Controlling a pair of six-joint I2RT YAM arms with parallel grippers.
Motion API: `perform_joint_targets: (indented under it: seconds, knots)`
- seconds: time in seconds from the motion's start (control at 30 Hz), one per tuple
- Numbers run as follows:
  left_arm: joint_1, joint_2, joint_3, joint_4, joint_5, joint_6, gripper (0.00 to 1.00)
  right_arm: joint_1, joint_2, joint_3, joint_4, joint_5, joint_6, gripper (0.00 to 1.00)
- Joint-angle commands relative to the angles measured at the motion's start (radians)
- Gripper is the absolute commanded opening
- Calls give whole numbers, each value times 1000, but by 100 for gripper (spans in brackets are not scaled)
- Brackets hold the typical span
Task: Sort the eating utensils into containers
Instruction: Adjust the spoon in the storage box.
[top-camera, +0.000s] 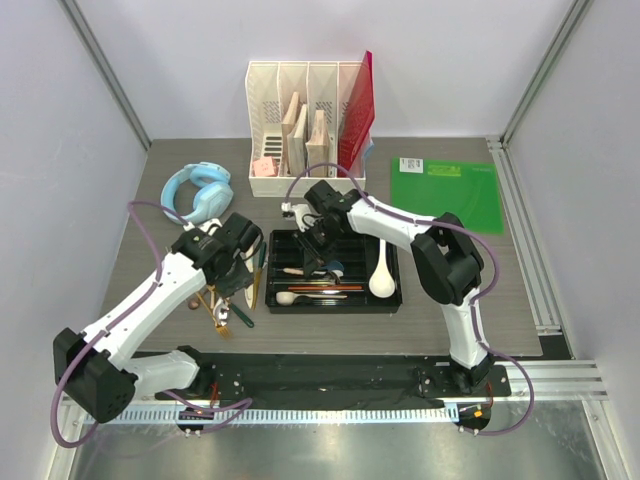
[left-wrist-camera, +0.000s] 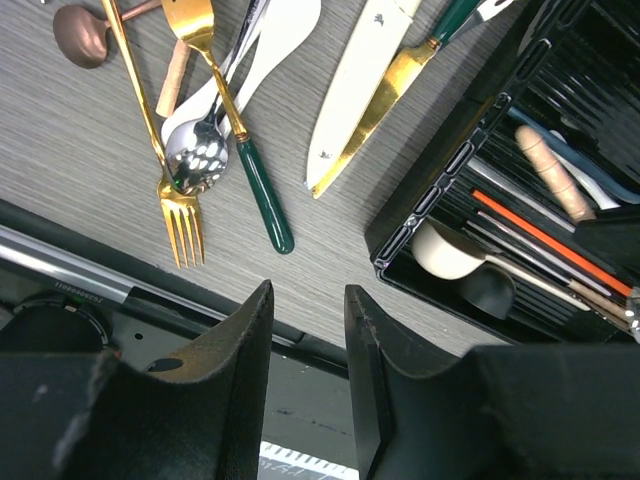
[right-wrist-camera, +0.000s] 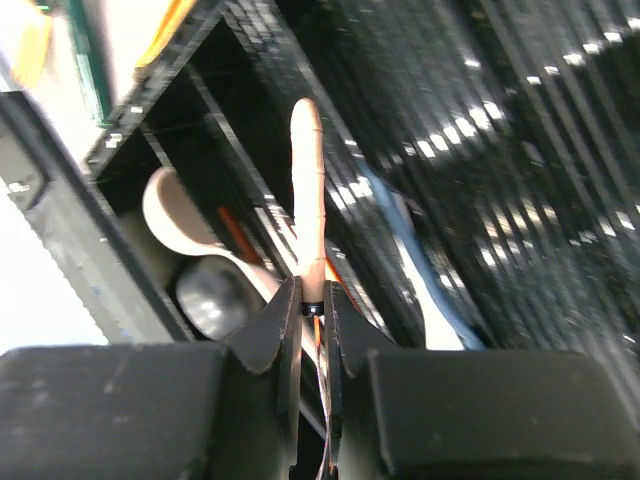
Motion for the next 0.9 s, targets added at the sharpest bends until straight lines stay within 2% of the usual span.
perform_joint_targets:
  seconds: [0.0,0.2,0.33,0.5,0.7,0.8,0.87]
  knots:
    - [5,-17,-13,-3,9,-19,35,-9,-5,21,-22,89,-37,1]
    - [5,-3,-17,8,21,-19,34,-15,12,30,-29,150,-62,1]
    - [5,8,-19,9,26,-19,34,-18,21,38,-39,175,-74,12]
    - [5,13,-23,11,30,-22,34,-21,21,42,-41,230,-77,14]
    - [5,17,-33,23,38,-24,34,-21,3,59,-53,296,-76,7]
    - [5,23,-42,37,44,-24,34,-18,-8,67,-61,272,-81,1]
    - [5,29,-43,43,50,-22,34,-8,-14,79,-79,278,-82,1]
